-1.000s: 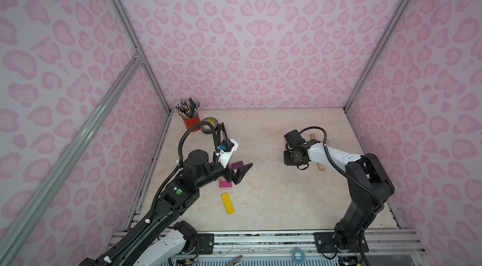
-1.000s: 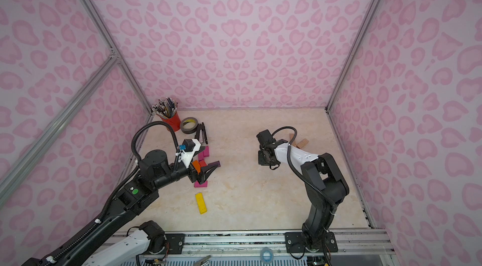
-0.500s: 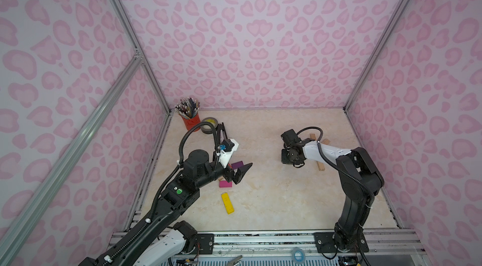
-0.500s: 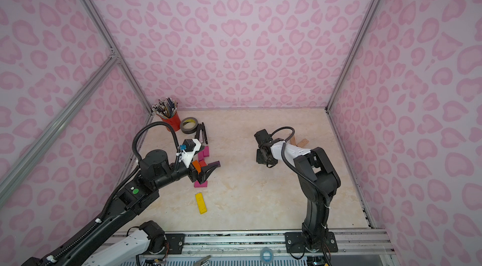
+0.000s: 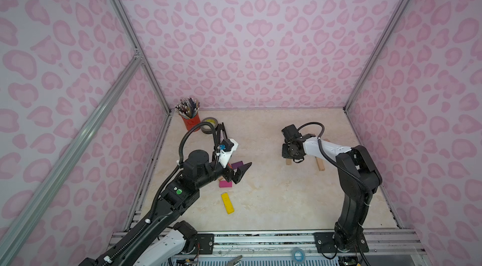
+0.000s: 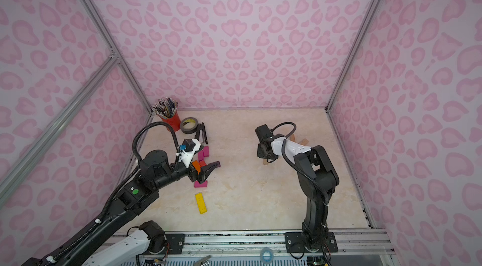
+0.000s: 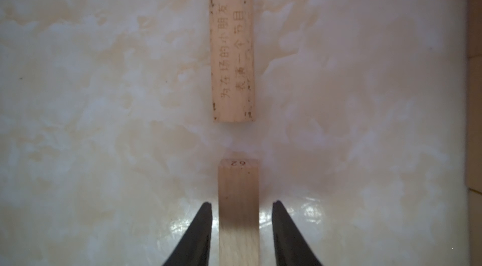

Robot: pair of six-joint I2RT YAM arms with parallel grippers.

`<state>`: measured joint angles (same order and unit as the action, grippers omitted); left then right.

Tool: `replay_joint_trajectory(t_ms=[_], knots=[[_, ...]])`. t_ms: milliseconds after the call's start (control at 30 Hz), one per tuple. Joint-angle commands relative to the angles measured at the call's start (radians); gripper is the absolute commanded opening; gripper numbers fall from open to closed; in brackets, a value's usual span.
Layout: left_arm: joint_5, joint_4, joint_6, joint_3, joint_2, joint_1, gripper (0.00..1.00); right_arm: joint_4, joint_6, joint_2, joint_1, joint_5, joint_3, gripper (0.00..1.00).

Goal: Assemble the letter k with building blocks
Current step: Assemble the building block at the center of the board.

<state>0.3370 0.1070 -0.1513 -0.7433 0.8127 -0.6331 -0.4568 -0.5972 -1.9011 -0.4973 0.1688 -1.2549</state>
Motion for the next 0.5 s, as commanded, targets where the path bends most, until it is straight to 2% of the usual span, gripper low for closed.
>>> replay_joint_trajectory(t_ms=[0,100,467], knots=[[-0.008,-0.012,-0.007,0.003,-0.003,0.001,0.99,-0.014,0.004,-0.018,0.001,0.008,-0.011,0.36],[-0.010,-0.012,-0.005,0.003,0.000,0.001,0.99,-0.014,0.005,-0.031,0.004,0.004,-0.019,0.31],[-0.015,-0.013,-0.006,0.002,0.008,0.001,0.99,-0.014,0.007,-0.058,0.011,-0.002,-0.033,0.26]])
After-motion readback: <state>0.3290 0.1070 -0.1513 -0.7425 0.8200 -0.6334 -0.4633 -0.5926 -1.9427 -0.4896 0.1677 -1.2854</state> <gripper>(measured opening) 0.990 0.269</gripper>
